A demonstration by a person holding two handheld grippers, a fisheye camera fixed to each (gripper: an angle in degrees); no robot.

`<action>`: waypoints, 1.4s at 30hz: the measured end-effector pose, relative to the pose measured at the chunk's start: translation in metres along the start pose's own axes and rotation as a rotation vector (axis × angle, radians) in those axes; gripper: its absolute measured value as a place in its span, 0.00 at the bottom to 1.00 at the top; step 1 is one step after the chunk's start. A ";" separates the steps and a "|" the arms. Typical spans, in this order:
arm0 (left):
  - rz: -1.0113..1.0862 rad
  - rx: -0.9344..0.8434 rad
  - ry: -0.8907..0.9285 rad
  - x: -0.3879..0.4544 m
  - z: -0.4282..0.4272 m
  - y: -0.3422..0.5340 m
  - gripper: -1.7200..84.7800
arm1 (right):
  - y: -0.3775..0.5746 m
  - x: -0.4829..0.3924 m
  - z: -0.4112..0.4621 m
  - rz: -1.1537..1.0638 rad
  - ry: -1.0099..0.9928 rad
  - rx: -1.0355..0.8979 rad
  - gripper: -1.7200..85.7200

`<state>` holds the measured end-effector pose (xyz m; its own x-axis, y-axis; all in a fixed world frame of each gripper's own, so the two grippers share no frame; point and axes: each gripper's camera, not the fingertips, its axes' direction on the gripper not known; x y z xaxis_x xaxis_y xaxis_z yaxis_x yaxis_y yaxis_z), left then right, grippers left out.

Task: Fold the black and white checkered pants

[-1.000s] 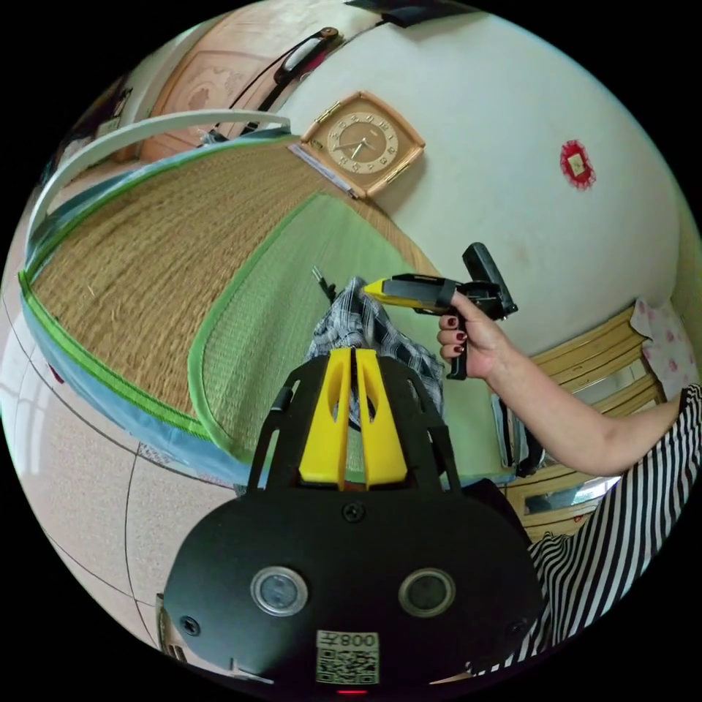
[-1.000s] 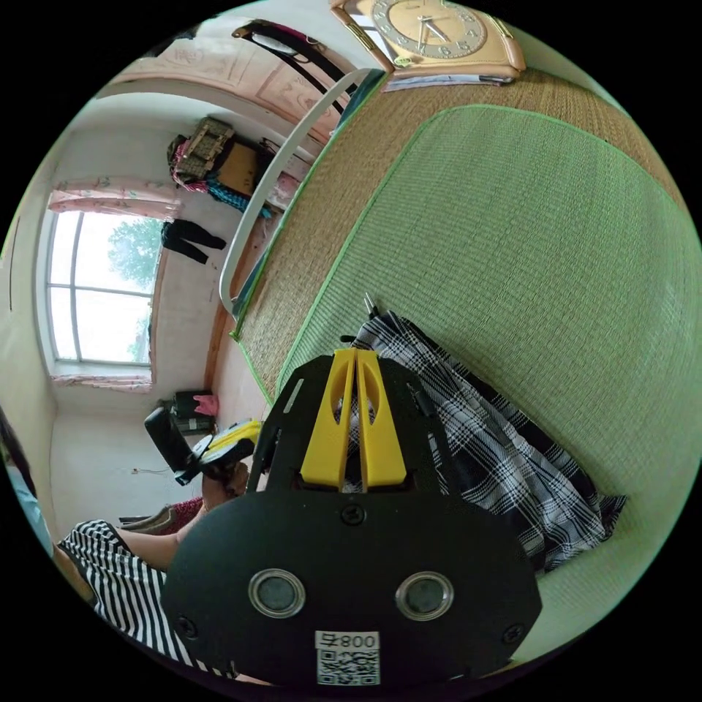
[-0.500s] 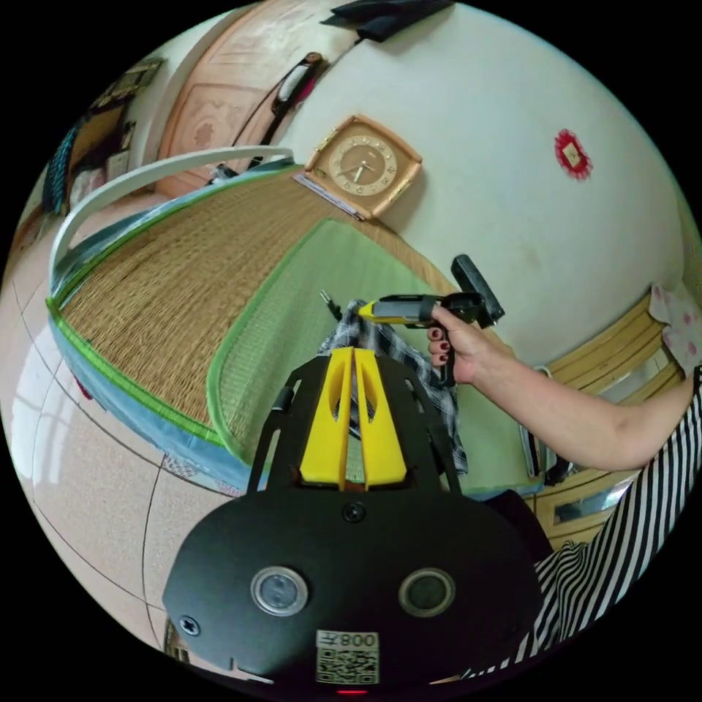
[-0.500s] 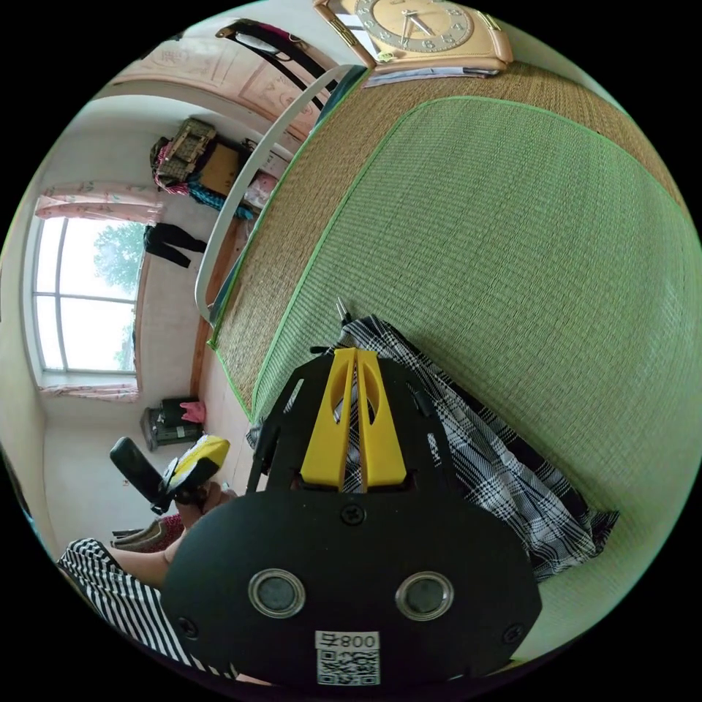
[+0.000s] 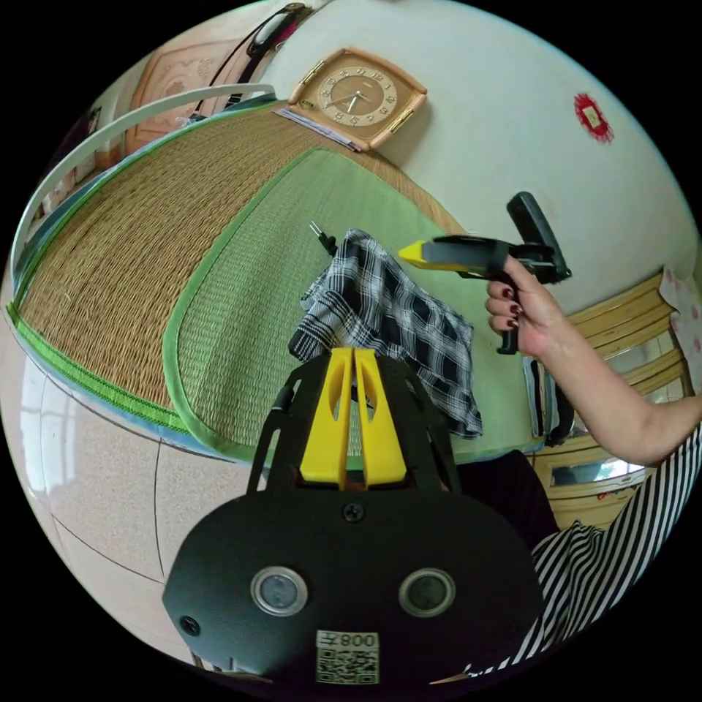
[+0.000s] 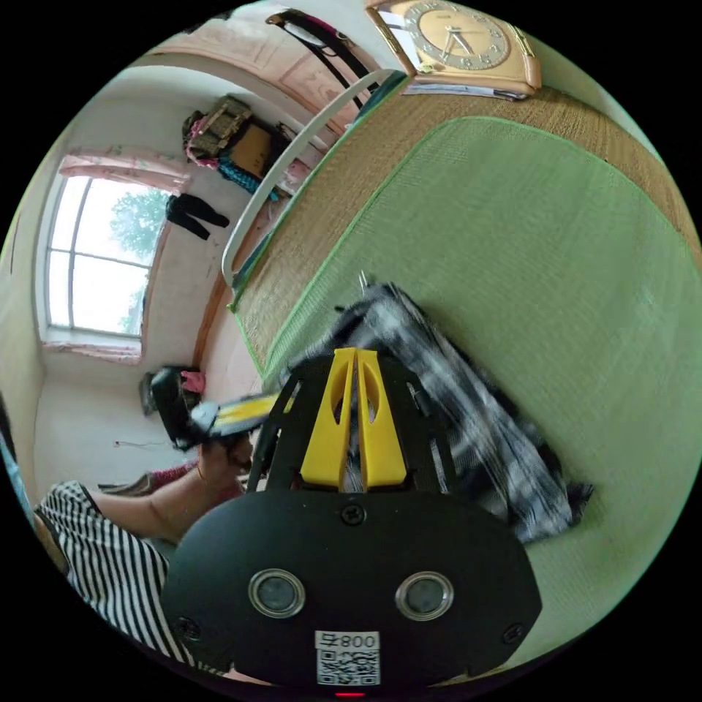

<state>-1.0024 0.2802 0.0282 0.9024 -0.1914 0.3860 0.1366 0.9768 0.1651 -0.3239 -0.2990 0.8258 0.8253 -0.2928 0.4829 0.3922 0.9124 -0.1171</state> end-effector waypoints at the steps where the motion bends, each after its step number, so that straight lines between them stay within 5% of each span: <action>1: 0.002 -0.017 -0.012 0.006 0.004 0.000 0.02 | 0.012 0.002 -0.002 0.002 0.018 -0.007 0.02; 9: 0.038 -0.058 -0.055 0.051 0.015 -0.005 0.02 | 0.160 0.051 0.003 0.181 0.037 -0.136 0.02; 17: 0.061 -0.046 -0.151 0.115 0.014 -0.008 0.02 | 0.200 0.062 0.002 0.121 0.066 -0.128 0.02; 23: 0.149 -0.019 -0.009 0.200 0.030 0.003 0.02 | 0.222 0.078 -0.010 0.107 0.013 -0.108 0.02; 33: 0.353 -0.323 0.097 0.325 0.117 0.002 0.02 | 0.226 0.161 -0.079 0.250 0.048 0.151 0.02; 42: 0.382 -0.494 0.043 0.390 0.149 0.017 0.02 | 0.215 0.223 -0.078 0.301 0.067 0.093 0.02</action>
<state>-0.7095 0.2073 0.3170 0.9390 0.1743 0.2966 -0.0354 0.9066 -0.4206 -0.0241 -0.1900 0.8405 0.9248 -0.0209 0.3798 0.0899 0.9822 -0.1647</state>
